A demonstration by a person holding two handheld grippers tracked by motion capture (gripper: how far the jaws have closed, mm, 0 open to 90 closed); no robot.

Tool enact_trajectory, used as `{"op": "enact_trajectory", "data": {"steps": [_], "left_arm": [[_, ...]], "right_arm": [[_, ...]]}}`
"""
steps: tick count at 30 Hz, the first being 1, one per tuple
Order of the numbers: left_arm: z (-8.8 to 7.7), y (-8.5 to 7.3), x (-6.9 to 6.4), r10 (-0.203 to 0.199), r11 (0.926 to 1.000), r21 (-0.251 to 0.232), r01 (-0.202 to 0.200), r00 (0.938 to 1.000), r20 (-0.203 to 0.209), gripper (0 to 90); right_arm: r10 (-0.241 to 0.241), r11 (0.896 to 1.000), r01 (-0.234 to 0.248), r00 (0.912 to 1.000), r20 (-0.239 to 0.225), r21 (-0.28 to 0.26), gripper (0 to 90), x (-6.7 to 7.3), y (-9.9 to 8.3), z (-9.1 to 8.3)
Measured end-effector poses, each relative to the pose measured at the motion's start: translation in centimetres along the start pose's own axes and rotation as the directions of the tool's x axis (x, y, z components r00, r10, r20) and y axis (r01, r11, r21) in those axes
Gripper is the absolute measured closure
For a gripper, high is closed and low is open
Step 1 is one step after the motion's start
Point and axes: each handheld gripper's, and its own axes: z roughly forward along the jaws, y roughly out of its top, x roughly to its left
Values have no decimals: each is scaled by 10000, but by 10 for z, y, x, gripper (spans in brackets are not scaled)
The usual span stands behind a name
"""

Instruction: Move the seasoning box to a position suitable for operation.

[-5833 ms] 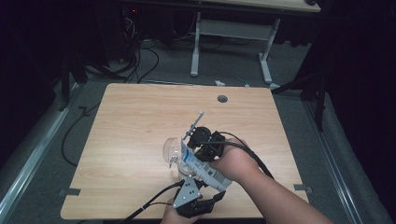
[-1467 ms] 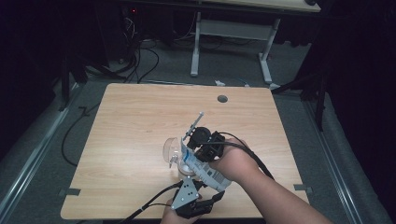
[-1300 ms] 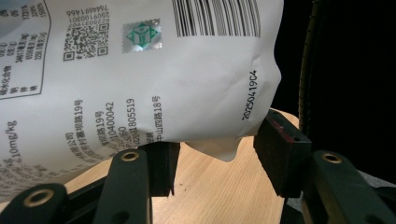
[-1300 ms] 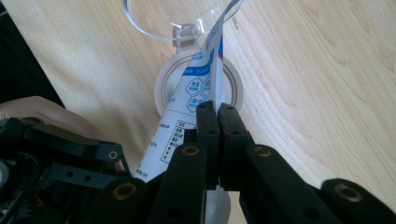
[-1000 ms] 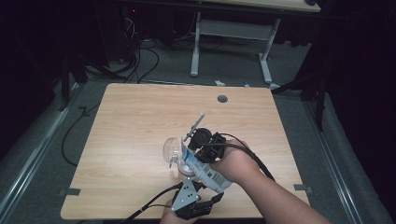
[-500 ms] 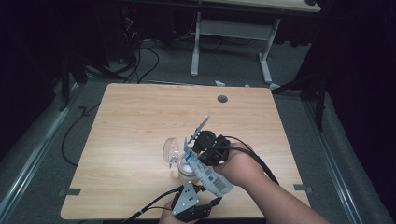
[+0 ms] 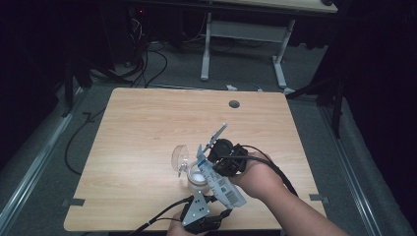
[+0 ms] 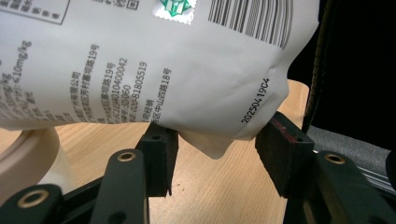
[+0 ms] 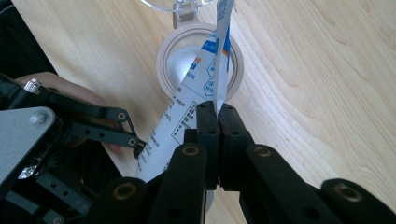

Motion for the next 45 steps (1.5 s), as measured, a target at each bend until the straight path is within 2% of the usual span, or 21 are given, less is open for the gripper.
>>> {"op": "enact_trajectory", "data": {"steps": [16,29,37,45], "left_arm": [[-1,-4,6,-313,9988,377,307,9994,148,480],[-11,-8,13,-341,9986,402,337,9994,98,448],[-19,-11,18,-274,9986,459,273,9996,1,436],[-27,-13,23,-367,9984,412,377,9990,-251,438]], "right_arm": [[24,10000,-25,10000,80,66,891,-2,-6,-5],[42,10000,-42,10000,50,22,891,-3,-7,-5],[114,9999,-114,9999,51,35,891,-5,-8,-5],[79,10000,-79,9999,91,50,891,-5,-8,-4]]}}
